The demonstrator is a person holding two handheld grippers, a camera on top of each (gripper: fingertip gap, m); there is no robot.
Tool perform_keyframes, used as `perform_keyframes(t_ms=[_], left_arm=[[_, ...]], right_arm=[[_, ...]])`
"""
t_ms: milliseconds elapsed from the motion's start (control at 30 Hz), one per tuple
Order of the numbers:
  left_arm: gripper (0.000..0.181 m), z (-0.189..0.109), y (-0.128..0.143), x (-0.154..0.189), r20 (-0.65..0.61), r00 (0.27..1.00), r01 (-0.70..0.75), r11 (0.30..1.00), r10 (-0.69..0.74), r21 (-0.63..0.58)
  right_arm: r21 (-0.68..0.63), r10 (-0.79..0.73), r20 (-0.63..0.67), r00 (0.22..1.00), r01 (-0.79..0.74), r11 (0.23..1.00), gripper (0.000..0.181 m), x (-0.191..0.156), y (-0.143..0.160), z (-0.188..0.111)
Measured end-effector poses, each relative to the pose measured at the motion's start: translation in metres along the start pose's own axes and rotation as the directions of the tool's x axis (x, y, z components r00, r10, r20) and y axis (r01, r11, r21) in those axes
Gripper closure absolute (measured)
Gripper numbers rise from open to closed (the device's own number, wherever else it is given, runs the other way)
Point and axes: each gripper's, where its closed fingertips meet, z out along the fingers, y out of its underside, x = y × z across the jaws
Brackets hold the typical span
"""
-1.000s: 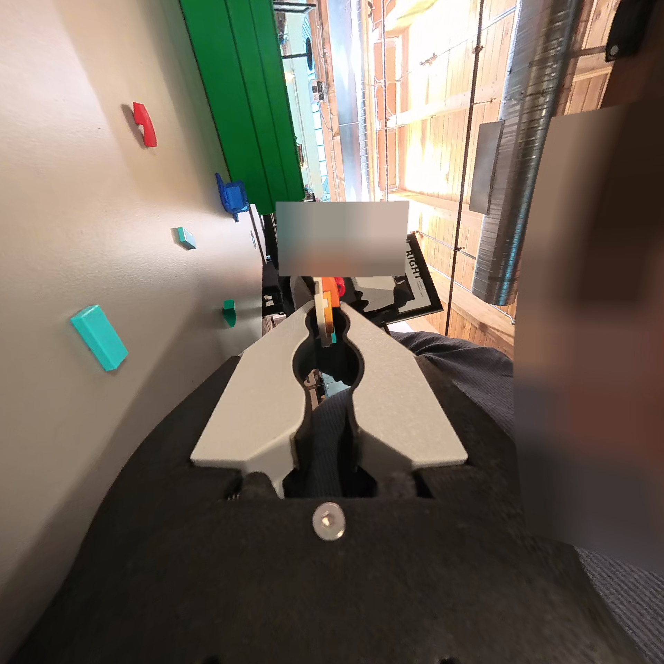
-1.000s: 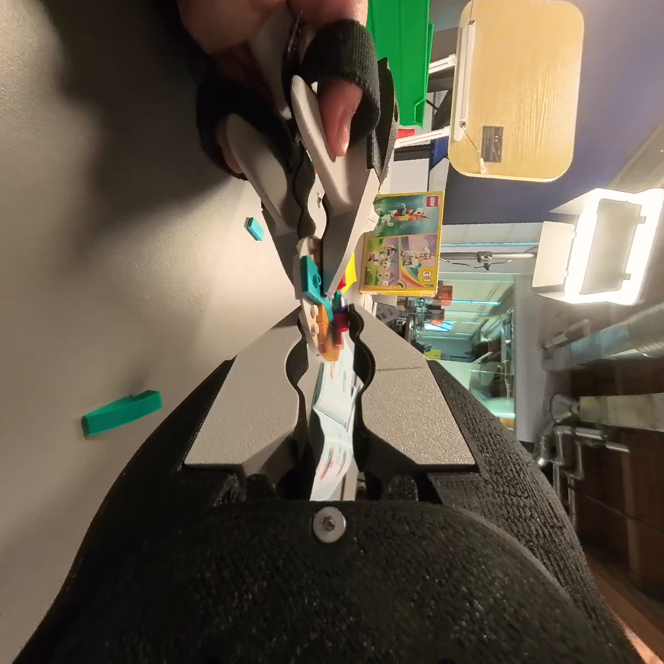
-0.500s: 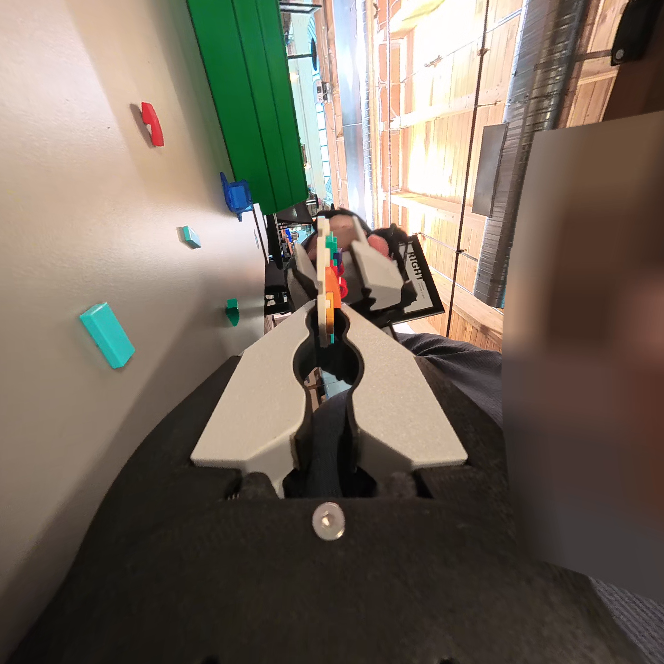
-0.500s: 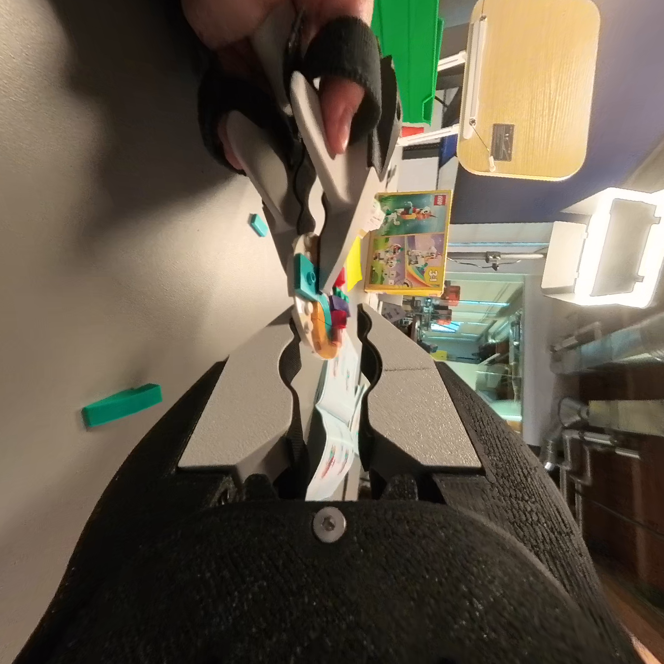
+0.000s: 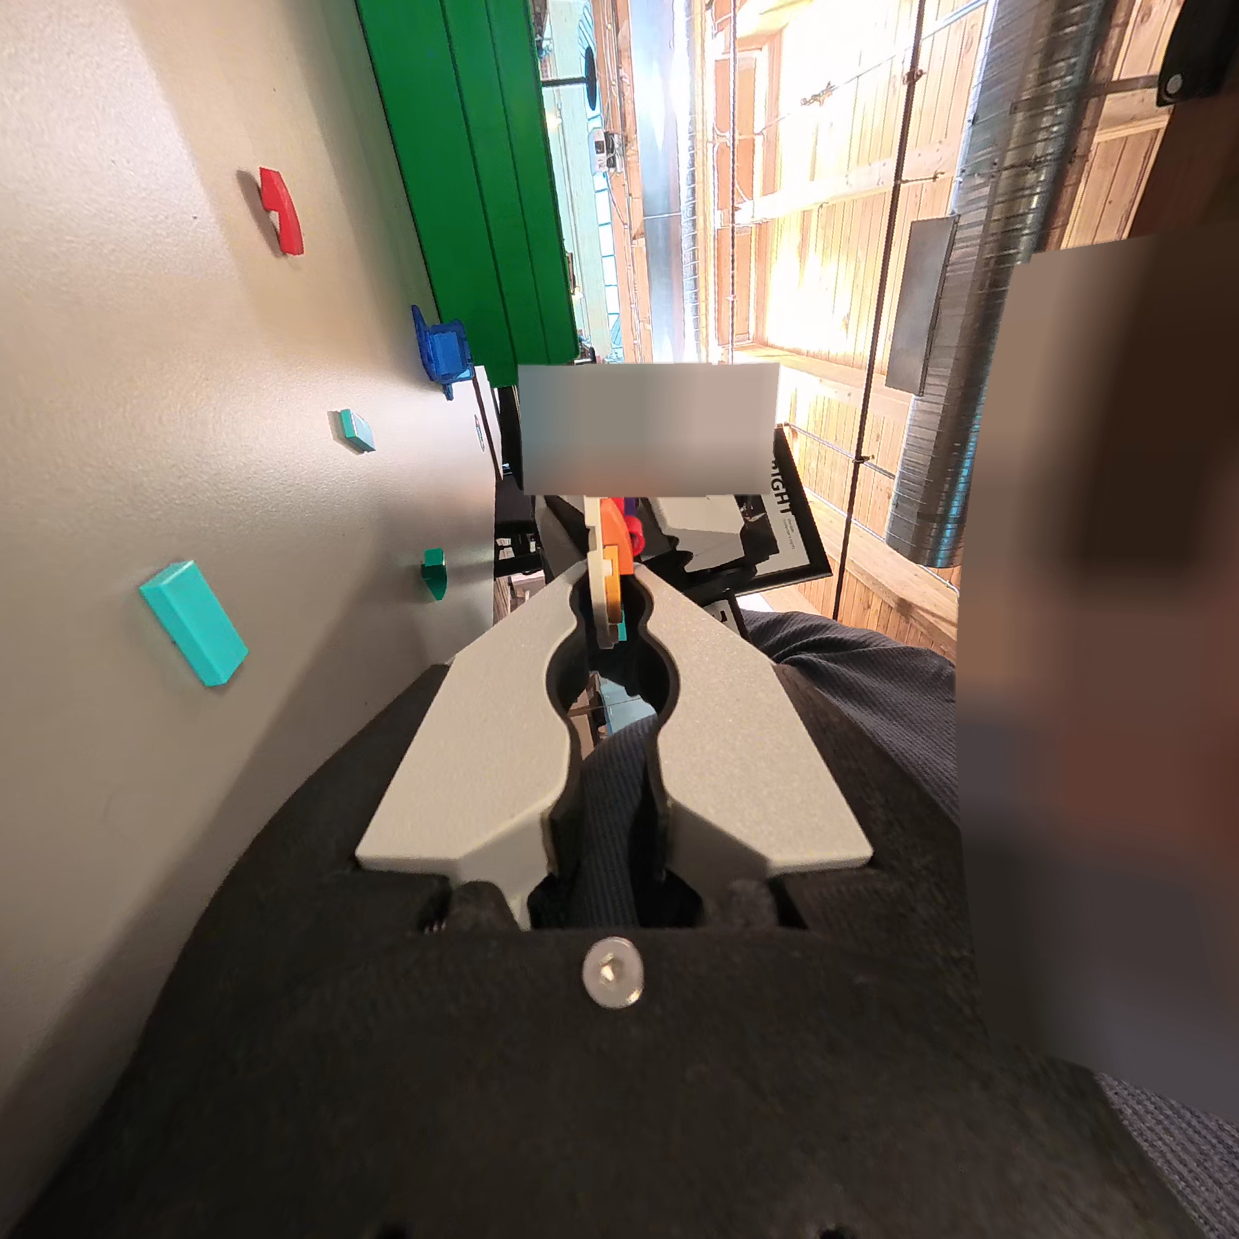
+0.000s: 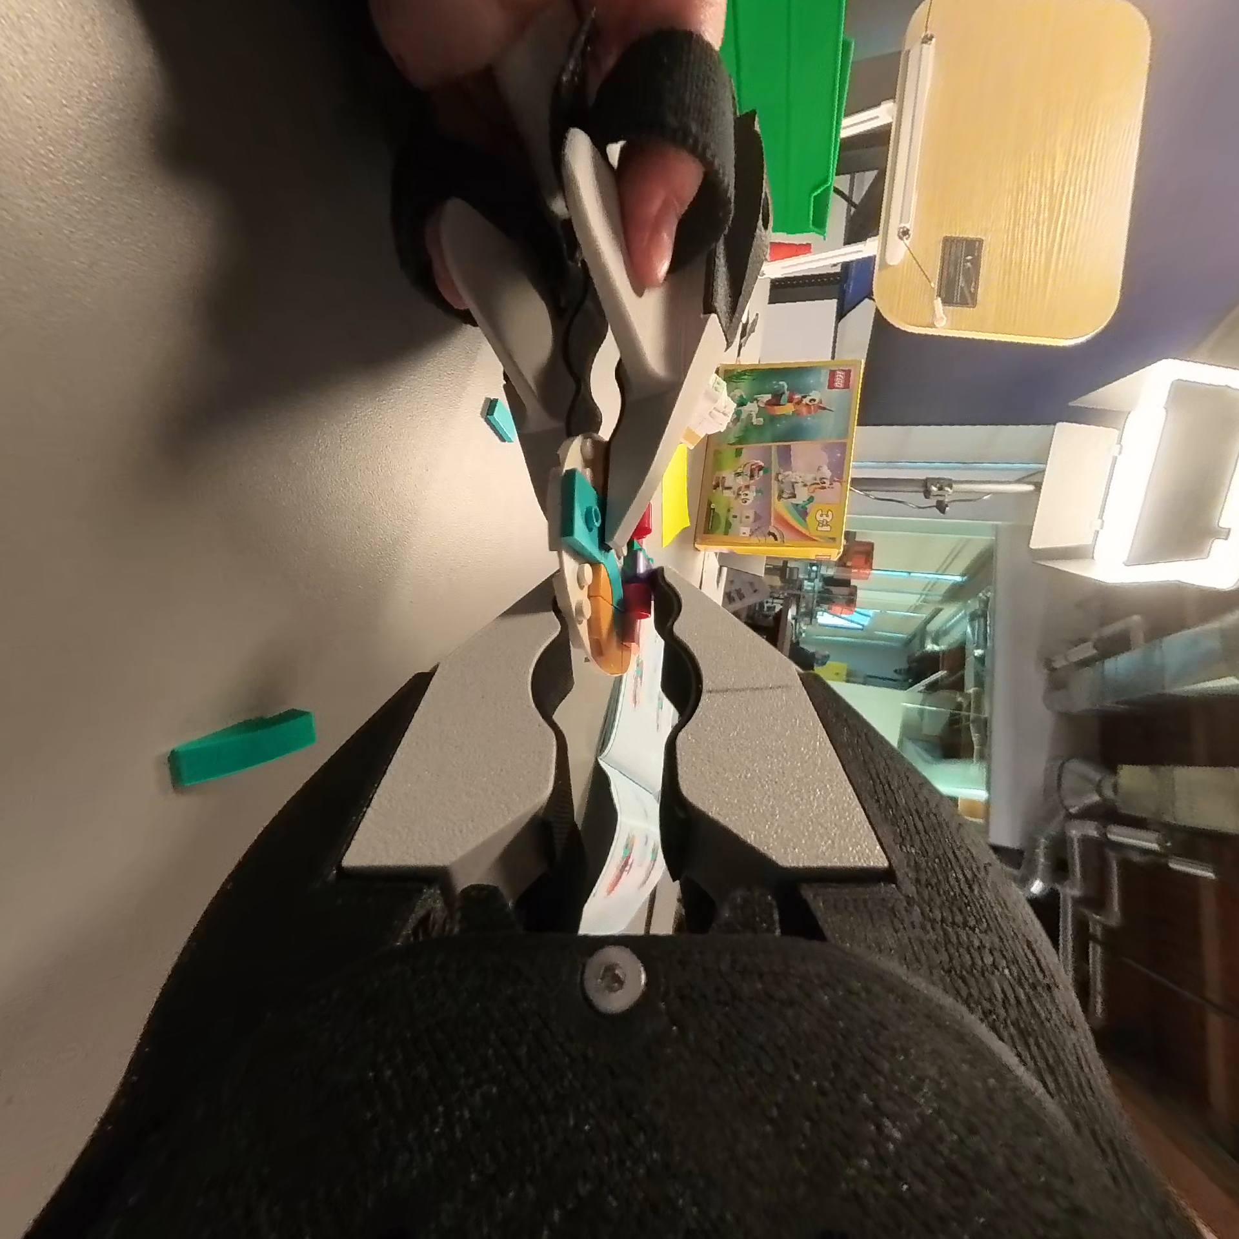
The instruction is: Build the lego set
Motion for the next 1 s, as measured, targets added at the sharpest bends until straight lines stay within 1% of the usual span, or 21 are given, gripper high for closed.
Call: perform_keyframes(t_ms=[267, 500, 600, 700, 767, 1000], left_arm=[[0.175, -0.0003, 0.0006, 0.0025, -0.020, 1.000, 0.011, 1.000, -0.011, -0.007], [0.175, 0.0001, 0.0011, 0.0017, -0.014, 1.000, 0.009, 1.000, -0.009, -0.008], [0.175, 0.0003, 0.0003, 0.0006, -0.006, 1.000, 0.009, 1.000, -0.009, -0.003], [0.177, 0.0001, 0.0003, 0.0010, -0.006, 1.000, 0.002, 1.000, -0.002, 0.000], [0.177, -0.0001, 0.0001, 0.0016, -0.010, 1.000, 0.001, 1.000, -0.001, 0.002], [0.177, 0.0005, 0.0015, 0.0006, -0.003, 1.000, 0.002, 1.000, -0.002, -0.008]], right_arm=[[0.020, -0.058, 0.010, 0.998, 0.057, 0.998, 0.168, 0.0010, -0.0023, -0.0006], [0.021, -0.043, 0.024, 0.999, 0.042, 0.999, 0.169, -0.0004, -0.0021, 0.0000], [0.021, -0.008, 0.018, 1.000, 0.008, 1.000, 0.165, -0.0005, -0.0015, 0.0007], [0.013, 0.015, 0.018, 1.000, -0.015, 1.000, 0.152, -0.0022, -0.0006, 0.0004], [0.004, 0.030, 0.011, 0.999, -0.030, 1.000, 0.147, -0.0028, 0.0014, -0.0005], [0.000, 0.020, -0.006, 1.000, -0.020, 1.000, 0.148, -0.0011, 0.0010, -0.0040]])
